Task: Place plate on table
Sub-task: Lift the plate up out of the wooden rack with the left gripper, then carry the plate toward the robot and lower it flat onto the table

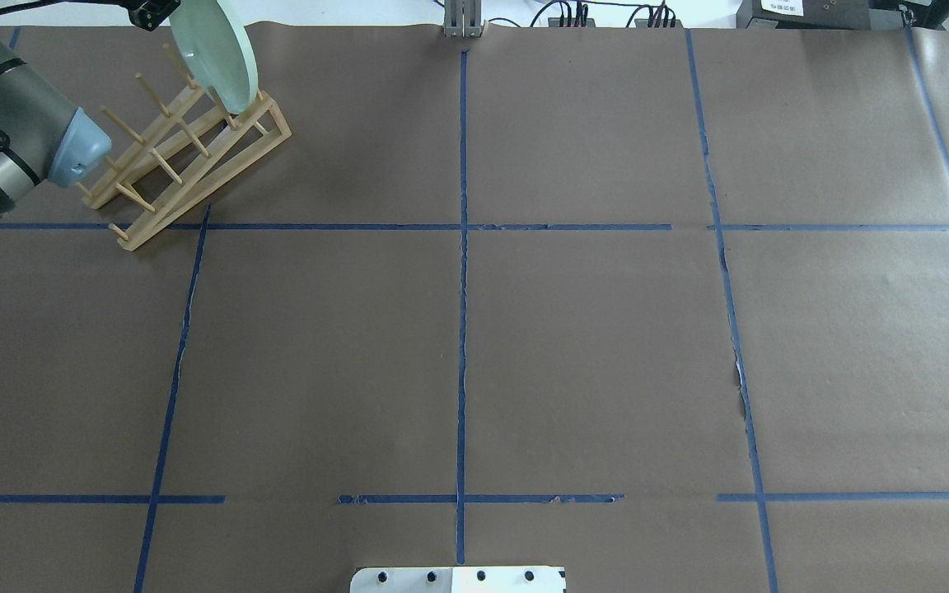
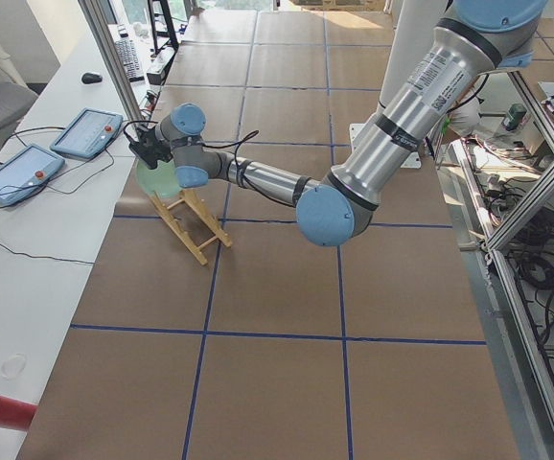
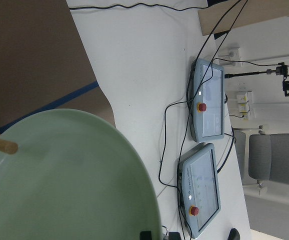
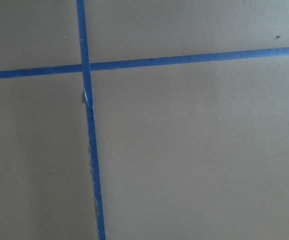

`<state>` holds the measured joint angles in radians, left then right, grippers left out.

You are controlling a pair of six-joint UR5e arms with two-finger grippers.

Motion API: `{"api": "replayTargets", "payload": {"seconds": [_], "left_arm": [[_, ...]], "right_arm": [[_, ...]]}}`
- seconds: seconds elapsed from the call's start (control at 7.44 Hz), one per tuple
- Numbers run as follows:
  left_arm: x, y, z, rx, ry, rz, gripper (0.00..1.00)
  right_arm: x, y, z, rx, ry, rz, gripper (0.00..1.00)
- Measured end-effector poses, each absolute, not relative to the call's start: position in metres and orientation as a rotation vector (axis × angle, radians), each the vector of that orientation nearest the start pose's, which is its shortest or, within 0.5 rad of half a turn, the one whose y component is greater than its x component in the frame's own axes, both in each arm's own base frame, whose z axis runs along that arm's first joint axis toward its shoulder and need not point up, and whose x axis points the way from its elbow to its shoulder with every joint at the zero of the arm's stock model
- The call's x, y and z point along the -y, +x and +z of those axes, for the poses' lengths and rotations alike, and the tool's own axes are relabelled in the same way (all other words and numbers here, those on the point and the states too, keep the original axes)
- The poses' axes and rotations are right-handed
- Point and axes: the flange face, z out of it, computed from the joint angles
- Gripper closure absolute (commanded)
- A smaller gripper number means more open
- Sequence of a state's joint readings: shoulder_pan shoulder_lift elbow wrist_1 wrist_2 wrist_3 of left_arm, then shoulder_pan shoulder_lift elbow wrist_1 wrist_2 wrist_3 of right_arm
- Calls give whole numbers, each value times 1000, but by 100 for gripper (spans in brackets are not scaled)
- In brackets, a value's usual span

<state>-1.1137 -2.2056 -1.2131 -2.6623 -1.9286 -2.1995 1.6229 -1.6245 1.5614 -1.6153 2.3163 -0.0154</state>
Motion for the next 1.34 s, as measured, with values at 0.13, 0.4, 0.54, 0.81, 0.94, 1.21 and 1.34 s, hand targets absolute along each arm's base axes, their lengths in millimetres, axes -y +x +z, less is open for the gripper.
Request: {"api": "replayTargets", "payload": {"seconds": [0.13, 0.4, 0.54, 0.81, 0.94, 1.21, 1.34], "left_arm": [[703, 224, 297, -1498, 31, -1188, 100], [687, 191, 240, -1481, -50, -1156, 100], [681, 192, 208, -1445, -98, -1140, 100], [675, 254, 141, -1283, -157, -1089, 100], [662, 308, 123, -1167, -149, -1050, 100], [611, 428, 139, -872, -77, -916, 100], [579, 474, 158, -713, -46, -802, 100]], "right_arm": [[456, 90, 695, 748, -78, 75, 0], [456, 90, 695, 748, -78, 75, 0], [456, 90, 695, 748, -77, 75, 0], [456, 90, 695, 748, -77, 75, 0], [456, 90, 695, 748, -77, 75, 0], [456, 90, 695, 748, -77, 75, 0], [456, 90, 695, 748, -77, 75, 0]]}}
